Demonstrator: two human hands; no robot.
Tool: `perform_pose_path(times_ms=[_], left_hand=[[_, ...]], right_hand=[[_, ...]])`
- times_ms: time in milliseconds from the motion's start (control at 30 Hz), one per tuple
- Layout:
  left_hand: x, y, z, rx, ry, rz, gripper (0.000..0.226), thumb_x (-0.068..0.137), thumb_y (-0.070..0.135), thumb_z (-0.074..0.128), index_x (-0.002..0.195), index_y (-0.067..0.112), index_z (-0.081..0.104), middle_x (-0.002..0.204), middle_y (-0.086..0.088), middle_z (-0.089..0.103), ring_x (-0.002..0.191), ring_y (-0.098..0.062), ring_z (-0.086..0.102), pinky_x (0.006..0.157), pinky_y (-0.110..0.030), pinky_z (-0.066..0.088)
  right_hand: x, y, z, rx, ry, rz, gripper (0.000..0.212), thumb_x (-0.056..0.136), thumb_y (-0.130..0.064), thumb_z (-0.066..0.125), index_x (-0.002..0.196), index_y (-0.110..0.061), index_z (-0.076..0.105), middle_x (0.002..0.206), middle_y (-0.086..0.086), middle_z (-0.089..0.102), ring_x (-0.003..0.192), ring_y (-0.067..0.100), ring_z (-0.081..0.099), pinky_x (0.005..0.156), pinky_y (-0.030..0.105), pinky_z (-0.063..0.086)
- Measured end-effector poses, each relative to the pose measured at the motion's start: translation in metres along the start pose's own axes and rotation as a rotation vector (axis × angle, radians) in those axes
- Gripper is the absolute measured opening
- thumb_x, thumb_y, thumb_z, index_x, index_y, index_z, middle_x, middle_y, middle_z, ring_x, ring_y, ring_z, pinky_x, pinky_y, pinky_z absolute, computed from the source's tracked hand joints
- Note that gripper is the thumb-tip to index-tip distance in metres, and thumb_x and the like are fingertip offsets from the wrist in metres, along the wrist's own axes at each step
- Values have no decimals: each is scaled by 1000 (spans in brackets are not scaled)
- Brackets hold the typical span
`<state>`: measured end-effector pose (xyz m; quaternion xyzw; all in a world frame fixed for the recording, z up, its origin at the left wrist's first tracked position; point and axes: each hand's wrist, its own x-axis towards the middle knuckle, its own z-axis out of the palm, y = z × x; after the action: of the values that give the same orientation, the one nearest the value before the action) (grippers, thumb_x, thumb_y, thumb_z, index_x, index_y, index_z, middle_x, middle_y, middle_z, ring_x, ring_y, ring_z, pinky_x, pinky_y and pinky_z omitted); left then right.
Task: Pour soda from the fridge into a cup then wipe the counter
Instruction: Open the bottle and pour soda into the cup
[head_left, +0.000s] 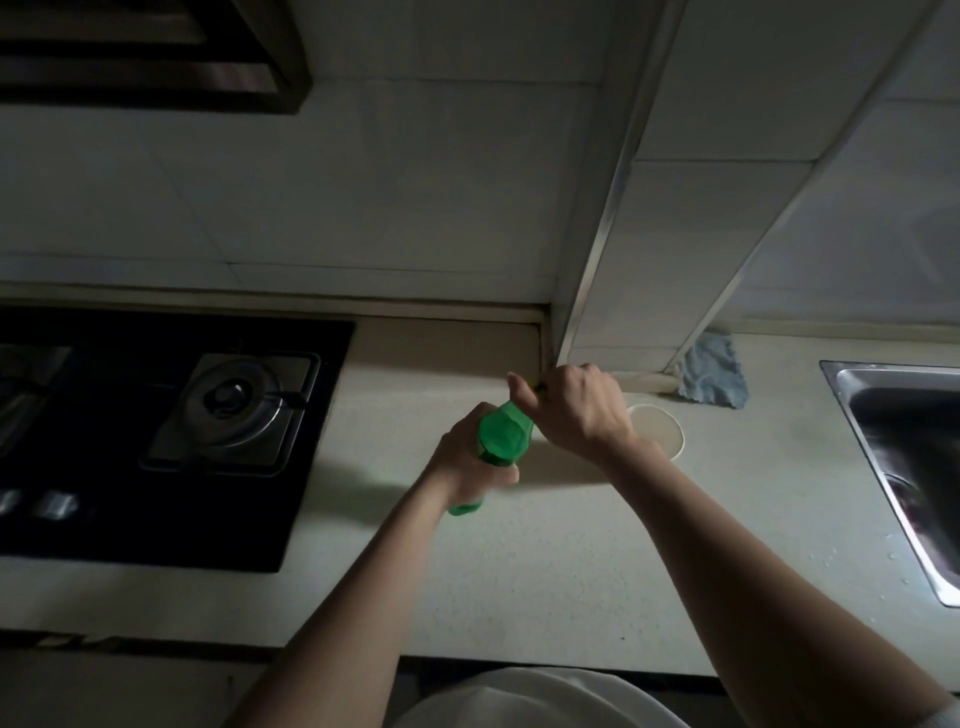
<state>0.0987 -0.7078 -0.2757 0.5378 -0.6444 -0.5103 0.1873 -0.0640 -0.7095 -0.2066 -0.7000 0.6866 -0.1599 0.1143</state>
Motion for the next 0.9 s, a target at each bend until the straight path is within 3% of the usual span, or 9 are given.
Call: perform_pose_path(times_ms=[100,233,367,433,567,633,700,800,900], left_hand=[[2,8,-9,82,-132,-19,50,70,12,76,111,26,53,100,5,64,93,-15,61,79,-32,53],[4,8,-17,118,-314,-32,48,72,14,77,113,26,56,104,2,66,99,-20,62,89,-37,54],[0,10,-19,72,-511,-68,43,72,17,81,109,25,60,105,-2,68,100,-23,64,92,-39,54],[1,15,-9,104,-400,-54,45,72,21,82,110,26,58,103,3,67,97,-20,63,89,-36,53],[0,16,23,249,70,38,41,68,23,75,100,26,51,87,9,63,78,-13,63,73,-38,56],[1,13,30,298,189,95,38,65,22,72,96,23,50,80,9,61,70,-12,61,68,-38,55],[1,16,28,275,203,85,39,66,20,72,98,22,50,82,8,61,72,-13,60,65,-33,53],[1,22,21,184,85,25,47,68,16,75,107,24,51,91,8,62,82,-12,60,65,-26,48],[4,24,9,154,-98,15,51,66,16,79,110,26,55,99,5,65,91,-17,62,78,-35,54]], right_hand=[[-5,9,4,31,9,-74,58,96,-54,42,49,-21,35,44,-6,33,36,10,30,40,23,21],[-11,15,6,64,14,-165,63,89,-69,26,51,-20,39,45,-4,36,36,13,31,40,24,24],[-16,20,1,88,23,-258,58,91,-65,25,52,-23,35,46,-6,33,36,11,28,41,22,22],[-16,21,-4,22,42,-148,59,91,-64,25,53,-21,39,47,-6,34,38,11,30,41,22,23],[-11,20,-11,-168,-16,263,60,94,-59,33,54,-15,44,50,-1,42,43,15,37,44,20,28],[-11,21,-10,-155,-16,317,62,94,-59,32,55,-13,45,52,2,47,44,16,42,45,21,29],[-13,23,-10,-96,18,267,63,95,-58,35,52,-12,42,48,1,43,41,15,39,42,21,26],[-17,24,-15,-96,68,102,67,94,-60,34,48,-12,39,44,-1,39,38,17,39,43,23,26],[-19,28,-18,-135,47,-90,65,95,-61,29,48,-18,37,43,-5,35,37,12,33,42,24,24]])
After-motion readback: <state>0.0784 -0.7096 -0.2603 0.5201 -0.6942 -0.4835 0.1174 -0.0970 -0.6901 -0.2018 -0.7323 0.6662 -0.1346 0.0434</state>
